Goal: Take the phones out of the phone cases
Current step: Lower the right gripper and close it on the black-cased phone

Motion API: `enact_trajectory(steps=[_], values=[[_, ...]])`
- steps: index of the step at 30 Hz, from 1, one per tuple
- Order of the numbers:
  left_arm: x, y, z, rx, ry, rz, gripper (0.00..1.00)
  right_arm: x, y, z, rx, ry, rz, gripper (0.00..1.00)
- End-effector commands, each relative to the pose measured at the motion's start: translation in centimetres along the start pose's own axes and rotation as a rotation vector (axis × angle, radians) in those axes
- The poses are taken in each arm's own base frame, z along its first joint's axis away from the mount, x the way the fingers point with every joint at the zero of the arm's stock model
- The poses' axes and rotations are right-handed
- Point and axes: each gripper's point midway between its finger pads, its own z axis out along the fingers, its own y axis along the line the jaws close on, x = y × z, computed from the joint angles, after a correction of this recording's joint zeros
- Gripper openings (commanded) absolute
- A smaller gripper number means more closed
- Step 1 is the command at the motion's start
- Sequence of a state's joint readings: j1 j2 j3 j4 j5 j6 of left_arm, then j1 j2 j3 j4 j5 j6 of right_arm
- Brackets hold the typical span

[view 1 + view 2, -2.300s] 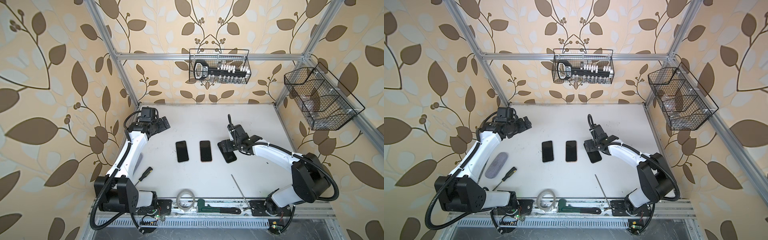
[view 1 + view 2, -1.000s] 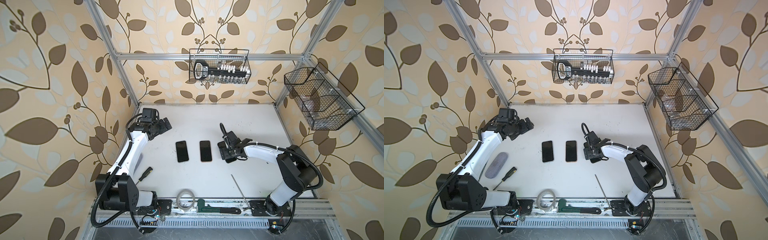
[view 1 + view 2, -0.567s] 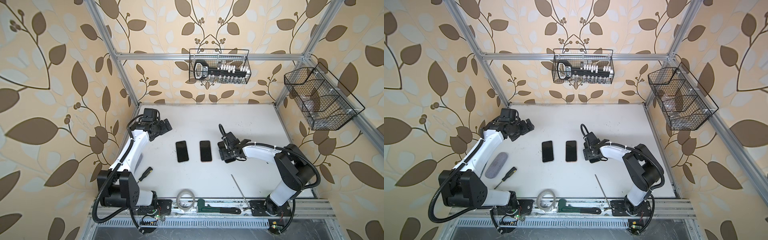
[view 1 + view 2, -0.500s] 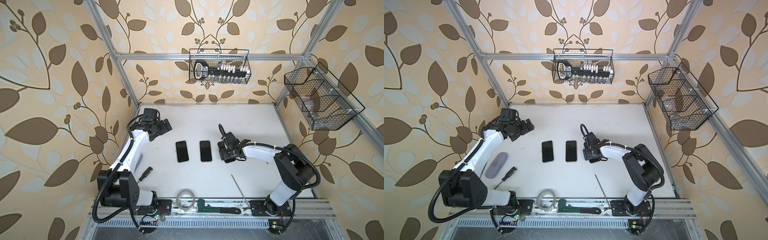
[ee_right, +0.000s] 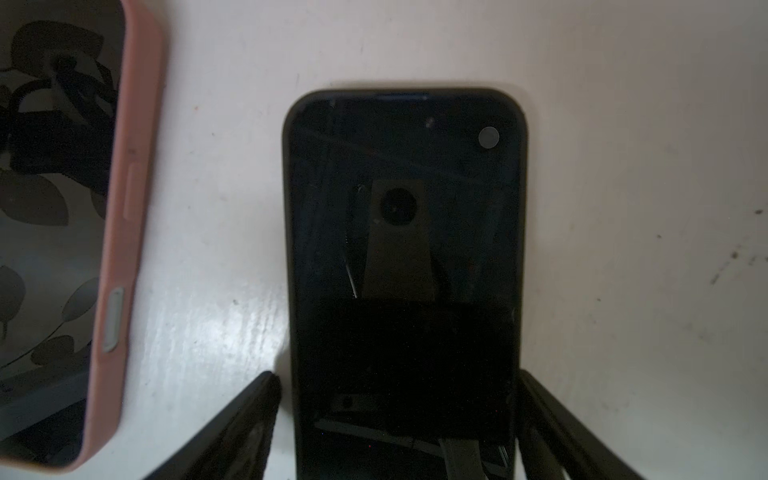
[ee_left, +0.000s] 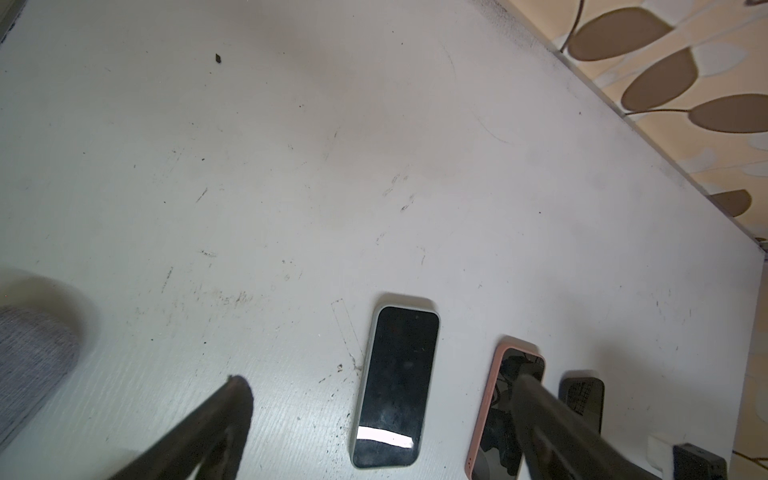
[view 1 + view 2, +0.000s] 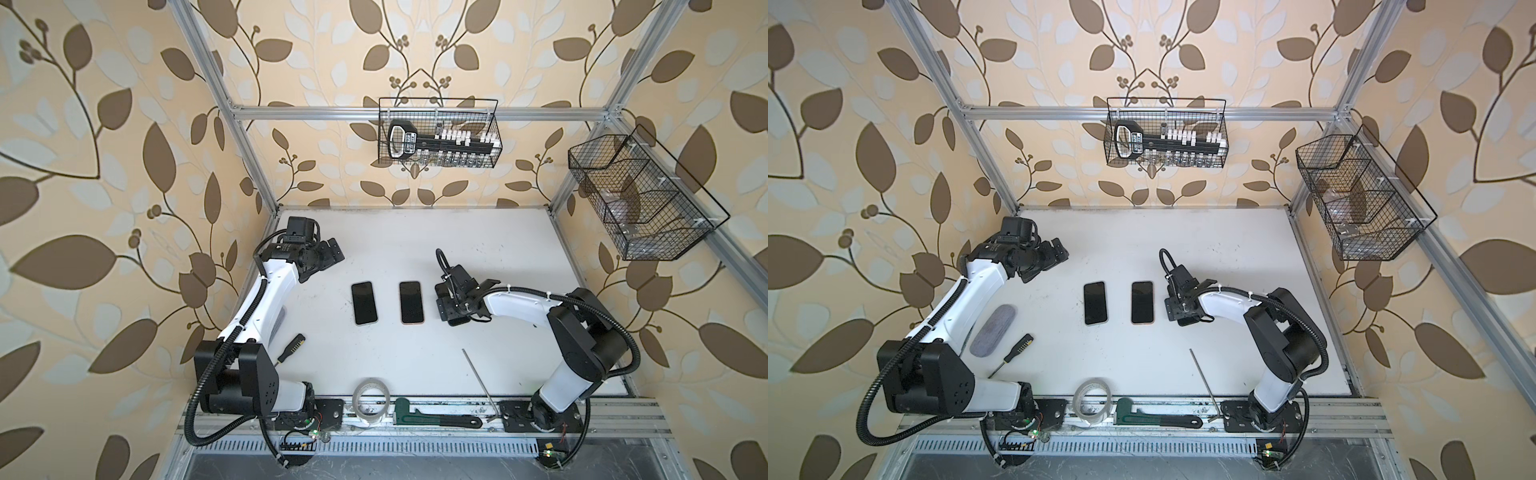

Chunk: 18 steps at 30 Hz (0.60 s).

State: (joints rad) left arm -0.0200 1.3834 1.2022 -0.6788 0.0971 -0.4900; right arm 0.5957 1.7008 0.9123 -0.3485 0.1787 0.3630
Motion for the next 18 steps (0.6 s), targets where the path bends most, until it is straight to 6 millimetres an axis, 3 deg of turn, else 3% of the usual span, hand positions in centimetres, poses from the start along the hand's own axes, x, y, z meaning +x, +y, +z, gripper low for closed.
enact_trajectory(steps=[1,10,18], values=[[-0.9,-0.8,-1.3,0.024,-0.034,0.008,0.99,3.6,-0.8,1.6,0.046,0.123,-0.031,0.87],[-0.7,-1.0,-0.4,0.028,0.007,-0.003,0.99,4.3,-1.4,2.3,0.028,0.153,-0.013,0.78],[-0.1,-0.6,-0.3,0.023,0.015,-0.026,0.99,3.8,-1.8,1.6,0.023,0.118,0.003,0.75]])
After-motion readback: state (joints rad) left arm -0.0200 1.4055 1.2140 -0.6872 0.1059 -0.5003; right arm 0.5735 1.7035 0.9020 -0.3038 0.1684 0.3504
